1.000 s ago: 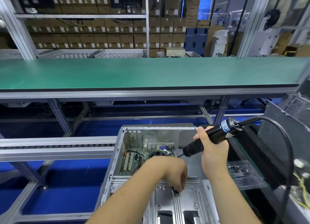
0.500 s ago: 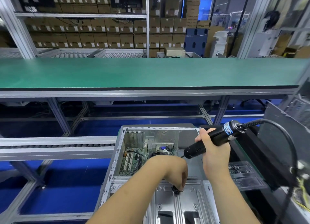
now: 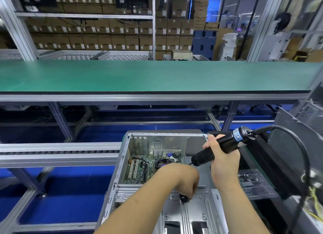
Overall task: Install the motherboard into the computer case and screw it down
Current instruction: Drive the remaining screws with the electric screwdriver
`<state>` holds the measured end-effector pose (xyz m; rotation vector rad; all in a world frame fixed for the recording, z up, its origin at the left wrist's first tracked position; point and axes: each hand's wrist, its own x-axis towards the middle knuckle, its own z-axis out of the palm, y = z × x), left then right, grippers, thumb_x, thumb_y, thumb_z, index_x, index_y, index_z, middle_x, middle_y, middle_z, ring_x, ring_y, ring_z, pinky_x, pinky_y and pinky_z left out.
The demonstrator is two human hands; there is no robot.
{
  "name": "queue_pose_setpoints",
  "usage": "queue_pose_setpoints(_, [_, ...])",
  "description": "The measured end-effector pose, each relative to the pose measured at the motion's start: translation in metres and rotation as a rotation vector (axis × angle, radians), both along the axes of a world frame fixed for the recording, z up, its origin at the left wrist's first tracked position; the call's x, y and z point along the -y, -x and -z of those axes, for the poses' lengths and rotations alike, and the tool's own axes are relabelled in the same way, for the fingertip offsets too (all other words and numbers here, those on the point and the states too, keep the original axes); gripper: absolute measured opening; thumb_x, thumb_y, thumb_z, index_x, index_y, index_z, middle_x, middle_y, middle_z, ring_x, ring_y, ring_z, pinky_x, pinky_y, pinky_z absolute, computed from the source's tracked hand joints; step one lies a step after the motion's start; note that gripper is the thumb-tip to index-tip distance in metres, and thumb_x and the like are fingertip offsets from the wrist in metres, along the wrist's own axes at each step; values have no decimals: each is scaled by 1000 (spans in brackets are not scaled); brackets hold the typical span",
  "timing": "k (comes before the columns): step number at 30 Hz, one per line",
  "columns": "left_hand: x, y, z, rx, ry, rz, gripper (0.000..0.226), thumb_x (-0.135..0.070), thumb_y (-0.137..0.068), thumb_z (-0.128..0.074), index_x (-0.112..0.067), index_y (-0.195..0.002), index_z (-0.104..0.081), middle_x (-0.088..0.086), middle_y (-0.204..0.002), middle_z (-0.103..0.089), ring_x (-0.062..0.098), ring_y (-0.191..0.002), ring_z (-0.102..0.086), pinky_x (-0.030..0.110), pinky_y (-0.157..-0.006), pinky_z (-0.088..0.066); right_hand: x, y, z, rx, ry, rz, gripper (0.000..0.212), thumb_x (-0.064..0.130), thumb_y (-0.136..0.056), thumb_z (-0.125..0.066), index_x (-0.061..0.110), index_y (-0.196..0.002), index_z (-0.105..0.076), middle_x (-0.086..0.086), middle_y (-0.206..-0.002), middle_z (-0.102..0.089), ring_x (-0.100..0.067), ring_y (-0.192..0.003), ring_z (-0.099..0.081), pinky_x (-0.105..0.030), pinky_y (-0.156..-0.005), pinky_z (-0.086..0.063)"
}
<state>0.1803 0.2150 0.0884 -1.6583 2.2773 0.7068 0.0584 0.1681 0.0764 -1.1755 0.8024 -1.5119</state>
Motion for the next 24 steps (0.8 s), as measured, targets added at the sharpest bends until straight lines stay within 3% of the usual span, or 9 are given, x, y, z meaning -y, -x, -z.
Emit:
queue_pose_setpoints(10, [-3, -6, 6, -84, -3, -12, 15, -16, -91, -64, -12, -101, -74, 1, -99, -71, 21, -89, -62, 33, -70, -48, 0, -1, 0, 8, 7, -2, 23, 48, -72, -79, 28, -76, -68, -5, -72, -67, -23, -79, -63, -44, -90, -51])
queue_pose_setpoints(14, [-4, -7, 1, -85, -2, -24, 15, -18, -90, -67, -11, -101, -75, 3, -98, -73, 23, -91, -66, 39, -78, -56, -1, 1, 0, 21, 7, -5, 20, 48, -72, -79, 31, -77, -69, -3, -72, -67, -26, -80, -62, -53, -94, -50])
queue_pose_setpoints(19, [-2, -3, -8, 42, 40, 21, 12, -14, -84, -73, -12, -95, -76, 3, -101, -73, 25, -91, -67, 43, -80, -58, -2, 0, -2, 32, 10, -9, 15, 46, -72, -80, 34, -76, -71, 2, -71, -67, -25, -80, -61, -62, -98, -48])
queue_pose_setpoints(24, [-2, -2, -10, 61, 75, 48, 10, -11, -84, -67, -11, -92, -73, 3, -86, -67, 26, -81, -63, 37, -65, -55, -3, 1, -3, 46, 9, -13, 15, 46, -71, -79, 34, -75, -72, 2, -71, -67, -27, -81, -60, -65, -100, -47])
